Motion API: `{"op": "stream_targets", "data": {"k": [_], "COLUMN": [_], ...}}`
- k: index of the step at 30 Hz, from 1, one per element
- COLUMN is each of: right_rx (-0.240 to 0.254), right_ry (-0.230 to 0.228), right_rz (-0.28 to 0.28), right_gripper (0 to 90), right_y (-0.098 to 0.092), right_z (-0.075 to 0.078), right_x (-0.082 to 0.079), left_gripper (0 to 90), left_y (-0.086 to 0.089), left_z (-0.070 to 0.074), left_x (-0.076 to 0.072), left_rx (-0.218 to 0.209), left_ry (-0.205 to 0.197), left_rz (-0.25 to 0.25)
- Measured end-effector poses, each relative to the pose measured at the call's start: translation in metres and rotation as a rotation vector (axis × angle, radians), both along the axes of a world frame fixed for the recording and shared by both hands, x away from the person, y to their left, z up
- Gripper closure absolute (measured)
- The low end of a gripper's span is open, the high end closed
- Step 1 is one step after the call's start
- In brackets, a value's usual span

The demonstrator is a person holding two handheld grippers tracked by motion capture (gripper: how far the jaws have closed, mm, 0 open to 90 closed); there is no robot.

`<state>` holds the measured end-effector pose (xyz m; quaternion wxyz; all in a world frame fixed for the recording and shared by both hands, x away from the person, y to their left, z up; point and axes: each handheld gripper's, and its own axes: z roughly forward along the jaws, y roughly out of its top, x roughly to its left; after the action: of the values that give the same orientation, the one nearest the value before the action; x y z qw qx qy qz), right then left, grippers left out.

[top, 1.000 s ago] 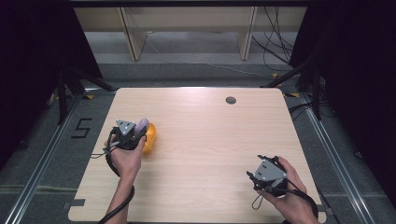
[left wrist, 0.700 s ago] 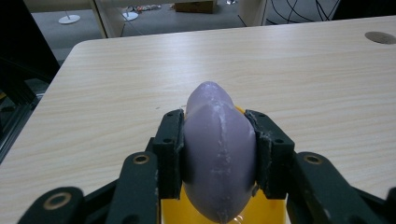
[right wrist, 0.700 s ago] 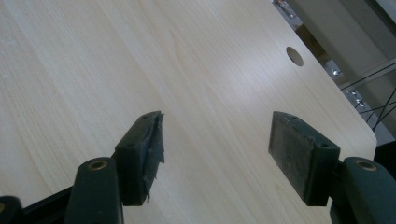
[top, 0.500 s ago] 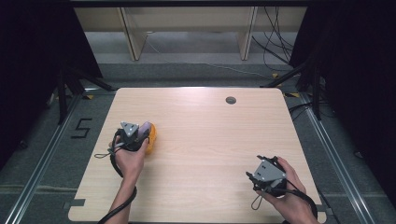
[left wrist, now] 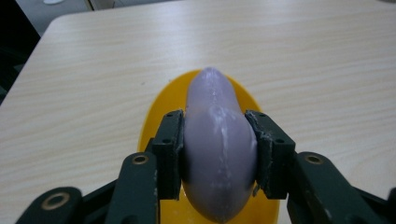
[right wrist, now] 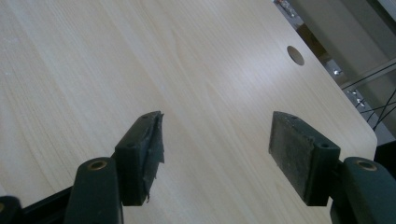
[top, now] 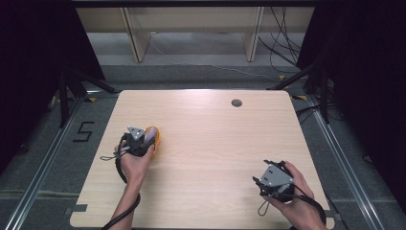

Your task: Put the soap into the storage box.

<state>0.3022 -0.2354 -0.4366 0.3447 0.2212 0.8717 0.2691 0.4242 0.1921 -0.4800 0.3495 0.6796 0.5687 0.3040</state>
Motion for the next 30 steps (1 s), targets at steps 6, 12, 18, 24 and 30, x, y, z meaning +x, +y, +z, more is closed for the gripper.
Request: {"op": "stream_targets", "data": {"k": [6,12,18,24,30], "right_rx": [-0.002,0.002,0.006,-0.006,-0.011], "right_ry": [0.003,0.002,0.015,0.015,0.016], "right_rz": [0.003,-0.011,-0.014,0.004,0.01], "right_gripper": [35.8,35.9,35.7,35.2,34.9], "right_y": [0.0,0.0,0.0,0.0,0.0], "right_z": [0.0,0.0,0.0,-0.002,-0.001], "right_x": [0.0,0.0,-0.002,0.0,-0.001], "left_gripper": [57.9,57.7,51.3,33.4,28.2], "left_y": [0.0,-0.001,0.002,0.008,0.016], "left_z": [-0.007,-0.008,-0.004,0.022,0.051], "left_x": [0.0,0.003,0.003,-0.005,-0.01], "left_rx": [-0.005,-0.002,0.005,0.012,0.006], "left_ry": [0.04,0.067,0.085,0.134,0.137], "left_rz": [0.001,-0.009,-0.01,-0.059,-0.093]}}
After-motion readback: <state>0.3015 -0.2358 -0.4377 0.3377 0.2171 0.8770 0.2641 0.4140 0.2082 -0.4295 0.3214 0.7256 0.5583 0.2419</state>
